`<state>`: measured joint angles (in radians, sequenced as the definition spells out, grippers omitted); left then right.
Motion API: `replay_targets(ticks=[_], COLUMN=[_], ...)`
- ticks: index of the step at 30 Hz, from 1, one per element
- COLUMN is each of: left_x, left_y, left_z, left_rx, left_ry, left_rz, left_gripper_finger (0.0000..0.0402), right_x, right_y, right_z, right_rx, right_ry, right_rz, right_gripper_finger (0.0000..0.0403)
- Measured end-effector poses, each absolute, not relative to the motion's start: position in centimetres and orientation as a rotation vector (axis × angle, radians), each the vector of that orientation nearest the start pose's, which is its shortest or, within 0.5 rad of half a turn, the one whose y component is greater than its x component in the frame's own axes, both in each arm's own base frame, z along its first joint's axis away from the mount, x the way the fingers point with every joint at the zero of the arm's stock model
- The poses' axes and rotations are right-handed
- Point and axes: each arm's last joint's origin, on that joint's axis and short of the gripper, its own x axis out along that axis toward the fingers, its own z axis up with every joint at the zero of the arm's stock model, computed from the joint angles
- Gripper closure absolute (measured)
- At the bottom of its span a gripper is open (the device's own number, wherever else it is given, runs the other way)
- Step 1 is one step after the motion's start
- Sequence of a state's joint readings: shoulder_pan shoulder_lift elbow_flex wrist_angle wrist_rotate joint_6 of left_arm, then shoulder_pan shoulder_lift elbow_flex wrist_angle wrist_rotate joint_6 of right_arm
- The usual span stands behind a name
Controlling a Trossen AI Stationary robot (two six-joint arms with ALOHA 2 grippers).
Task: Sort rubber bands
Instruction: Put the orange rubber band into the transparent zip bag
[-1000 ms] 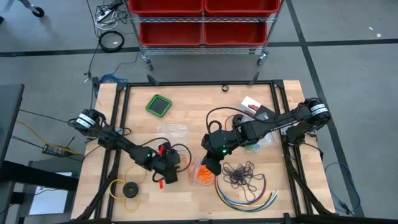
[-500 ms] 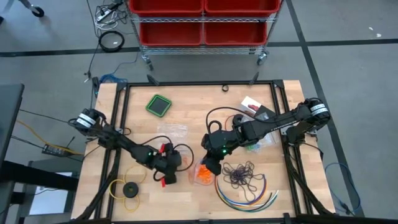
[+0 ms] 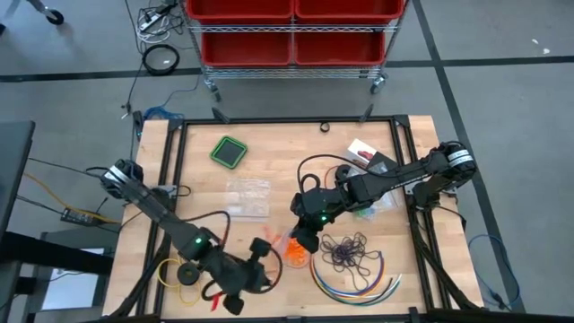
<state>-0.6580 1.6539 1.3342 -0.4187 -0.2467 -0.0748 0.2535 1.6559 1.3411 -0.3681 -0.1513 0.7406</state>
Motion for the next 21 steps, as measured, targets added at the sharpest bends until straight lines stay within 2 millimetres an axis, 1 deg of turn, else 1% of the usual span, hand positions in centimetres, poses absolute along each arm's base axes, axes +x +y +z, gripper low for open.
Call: replay_targets(ticks=[1,3,7,10,13,18,21], left_x=[29.4,29.9,31.2,32.7,34.1,35.0,35.2], left_y=[-21.9,-22.1,-21.3,-19.9,-18.6,-17.6,-16.7], left_z=[29.1,30.3,31.3,30.8,29.6,28.6,27.5], left_rx=[0.276,0.317,0.364,0.374,0.382,0.379,0.353], left_ry=[0.638,0.563,0.454,0.459,0.503,0.551,0.64], left_rz=[-0.368,-0.357,-0.343,-0.3,-0.252,-0.223,-0.187], left_gripper_finger=[0.0398,0.0398,0.0398,0.0398,0.0396,0.0395,0.0395], right_x=[35.6,35.6,35.7,35.8,35.7,35.7,35.8], right_y=[9.7,9.7,9.7,9.7,9.7,9.7,9.7], right_z=[28.7,28.7,28.8,28.9,28.9,28.8,28.9], right_rx=[0.669,0.678,0.684,0.686,0.685,0.677,0.679], right_ry=[0.796,0.797,0.78,0.773,0.774,0.789,0.768], right_rz=[0.115,0.111,0.117,0.12,0.12,0.115,0.124], right_gripper_finger=[0.0399,0.0399,0.0399,0.0399,0.0399,0.0399,0.0399])
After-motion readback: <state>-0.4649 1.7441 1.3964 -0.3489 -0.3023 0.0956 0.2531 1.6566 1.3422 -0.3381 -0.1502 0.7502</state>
